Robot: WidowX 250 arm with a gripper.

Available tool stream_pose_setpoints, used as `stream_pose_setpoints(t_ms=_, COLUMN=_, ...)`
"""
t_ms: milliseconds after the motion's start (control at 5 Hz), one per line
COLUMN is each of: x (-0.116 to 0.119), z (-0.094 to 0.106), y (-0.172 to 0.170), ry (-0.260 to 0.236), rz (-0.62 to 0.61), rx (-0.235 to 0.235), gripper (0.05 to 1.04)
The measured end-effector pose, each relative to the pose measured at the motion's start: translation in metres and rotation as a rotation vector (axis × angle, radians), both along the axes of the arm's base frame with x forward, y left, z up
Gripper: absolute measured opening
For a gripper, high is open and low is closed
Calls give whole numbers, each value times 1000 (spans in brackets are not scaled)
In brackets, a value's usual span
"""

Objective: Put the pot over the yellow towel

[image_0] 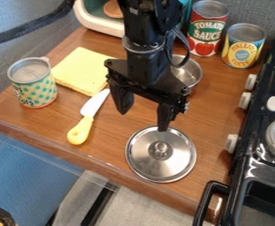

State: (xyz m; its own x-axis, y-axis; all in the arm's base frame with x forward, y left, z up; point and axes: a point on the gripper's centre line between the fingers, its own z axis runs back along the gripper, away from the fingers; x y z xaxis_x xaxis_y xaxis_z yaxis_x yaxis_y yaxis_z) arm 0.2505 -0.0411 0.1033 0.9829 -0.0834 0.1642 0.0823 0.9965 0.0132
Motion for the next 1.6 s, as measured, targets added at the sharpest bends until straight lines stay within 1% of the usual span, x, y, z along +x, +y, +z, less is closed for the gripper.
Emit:
stream_pose_setpoints(t_ms=200, x=-1, z=-5, y=0, ry=22, rz=-1, rx=0, gripper=1000)
stream_pose_setpoints(t_ms=400, x=12, z=-13, y=1, ry=60, rz=-28, rx=2, gripper=1000)
stream_pose_setpoints(t_ms=600, x=36, z=-12, y=1, ry=60, rz=-64, rx=-6, gripper=1000)
stream_pose_setpoints(t_ms=800, x=71, z=-11, y=-1, ry=58, rz=-137, rx=8, gripper=1000)
stream_pose_setpoints(t_ms=1000, x=101, z=-15, y=2, ry=63, rz=-185, rx=54, gripper=1000)
stream_pose_setpoints(t_ms=1200, x=120, z=-27, y=2, ry=100, rz=-222, rx=79, gripper=1000)
stream_pose_setpoints(t_ms=1400, x=124, z=-43, y=5, ry=147, rz=-220, rx=94, gripper=1000)
stream_pose_setpoints(t_ms=1600, x=124, z=-47, y=7, ry=155, rz=-213, rx=106, gripper=1000)
